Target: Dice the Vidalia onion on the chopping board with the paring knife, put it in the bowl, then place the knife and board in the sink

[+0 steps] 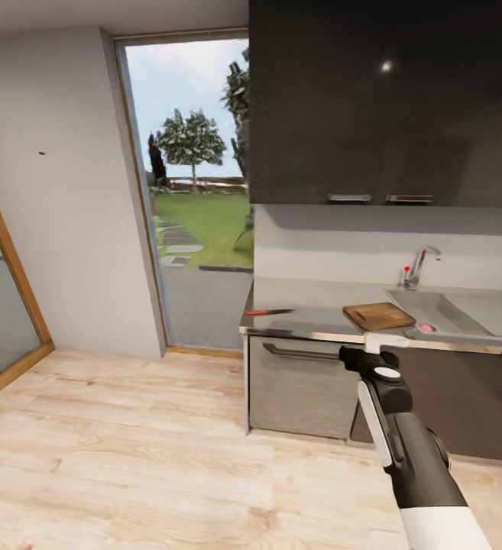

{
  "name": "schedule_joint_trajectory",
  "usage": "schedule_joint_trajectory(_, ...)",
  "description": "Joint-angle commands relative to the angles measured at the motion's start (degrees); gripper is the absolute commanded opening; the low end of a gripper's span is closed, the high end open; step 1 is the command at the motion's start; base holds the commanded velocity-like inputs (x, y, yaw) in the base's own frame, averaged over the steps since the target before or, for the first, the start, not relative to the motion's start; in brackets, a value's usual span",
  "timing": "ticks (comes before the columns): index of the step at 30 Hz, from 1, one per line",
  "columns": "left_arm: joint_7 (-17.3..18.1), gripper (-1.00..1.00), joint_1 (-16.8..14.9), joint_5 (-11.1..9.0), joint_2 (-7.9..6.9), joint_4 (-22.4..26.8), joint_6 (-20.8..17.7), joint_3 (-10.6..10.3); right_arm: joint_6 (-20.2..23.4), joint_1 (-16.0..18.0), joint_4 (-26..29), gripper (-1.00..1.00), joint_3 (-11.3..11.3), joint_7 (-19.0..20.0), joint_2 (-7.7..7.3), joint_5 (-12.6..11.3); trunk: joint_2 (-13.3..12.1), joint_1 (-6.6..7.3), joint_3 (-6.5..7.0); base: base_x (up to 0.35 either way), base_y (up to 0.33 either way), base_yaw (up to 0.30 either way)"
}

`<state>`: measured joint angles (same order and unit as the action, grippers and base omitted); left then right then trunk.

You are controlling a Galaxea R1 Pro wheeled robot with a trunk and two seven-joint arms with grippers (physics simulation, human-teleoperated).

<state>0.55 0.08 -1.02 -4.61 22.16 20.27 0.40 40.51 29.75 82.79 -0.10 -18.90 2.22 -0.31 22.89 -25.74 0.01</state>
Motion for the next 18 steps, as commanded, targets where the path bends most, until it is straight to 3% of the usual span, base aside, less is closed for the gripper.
schedule_joint_trajectory(1, 0.1, 1.00, 0.0, -0.1, 0.01, 0.0, 0.1, 0.0, 0.3, 0.1, 0.0, 1.00, 0.0, -0.3, 0.04, 0.0, 0.0, -0.04, -0.01, 0.228, 0.187, 0.000)
schedule_joint_trajectory(18, 0.1, 1.00, 0.0, 0.0, 0.02, 0.0, 0.1, 0.0, 0.0, 0.1, -0.8, 1.00, 0.2, -0.5, 0.23, -0.1, 0.0, -0.04, -0.01, 0.235, 0.193, 0.000)
